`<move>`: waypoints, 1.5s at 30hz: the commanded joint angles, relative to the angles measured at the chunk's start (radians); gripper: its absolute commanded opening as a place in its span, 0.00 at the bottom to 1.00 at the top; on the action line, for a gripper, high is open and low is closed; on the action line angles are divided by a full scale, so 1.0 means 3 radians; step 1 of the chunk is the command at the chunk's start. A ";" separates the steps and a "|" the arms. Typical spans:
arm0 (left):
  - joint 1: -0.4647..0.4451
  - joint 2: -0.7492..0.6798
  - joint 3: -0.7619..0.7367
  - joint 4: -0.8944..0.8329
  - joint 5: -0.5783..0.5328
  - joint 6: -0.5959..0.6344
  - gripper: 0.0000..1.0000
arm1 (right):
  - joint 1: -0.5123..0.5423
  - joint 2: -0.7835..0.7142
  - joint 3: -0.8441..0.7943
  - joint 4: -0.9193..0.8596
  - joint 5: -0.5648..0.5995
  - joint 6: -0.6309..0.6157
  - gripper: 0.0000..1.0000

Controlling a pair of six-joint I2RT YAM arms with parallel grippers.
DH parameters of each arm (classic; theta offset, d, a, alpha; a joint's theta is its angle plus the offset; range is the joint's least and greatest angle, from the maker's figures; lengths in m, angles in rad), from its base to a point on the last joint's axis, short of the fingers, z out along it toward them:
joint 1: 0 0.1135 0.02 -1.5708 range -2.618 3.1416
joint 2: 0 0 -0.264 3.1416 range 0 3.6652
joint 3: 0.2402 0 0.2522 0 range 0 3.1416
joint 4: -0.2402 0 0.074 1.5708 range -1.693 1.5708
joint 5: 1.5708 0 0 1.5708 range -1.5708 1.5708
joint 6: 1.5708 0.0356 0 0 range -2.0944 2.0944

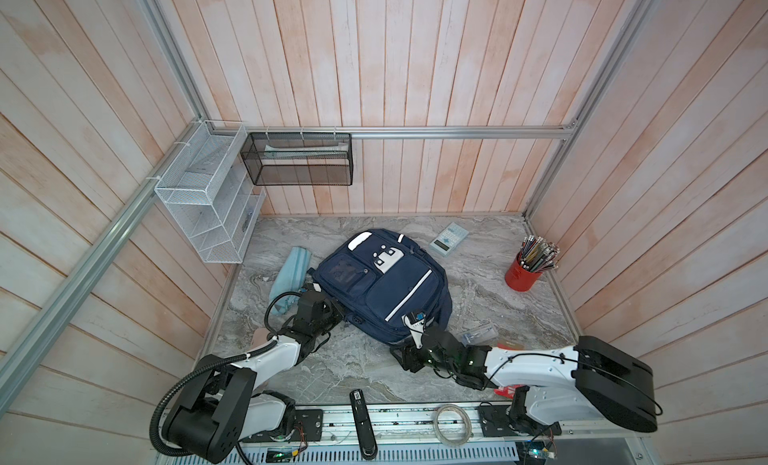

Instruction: Pack the student bag

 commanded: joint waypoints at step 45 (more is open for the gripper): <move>-0.0716 -0.0261 -0.0027 0.0163 0.0216 -0.0393 0.00 | 0.0041 0.1381 0.1335 0.0307 0.1620 -0.0552 0.26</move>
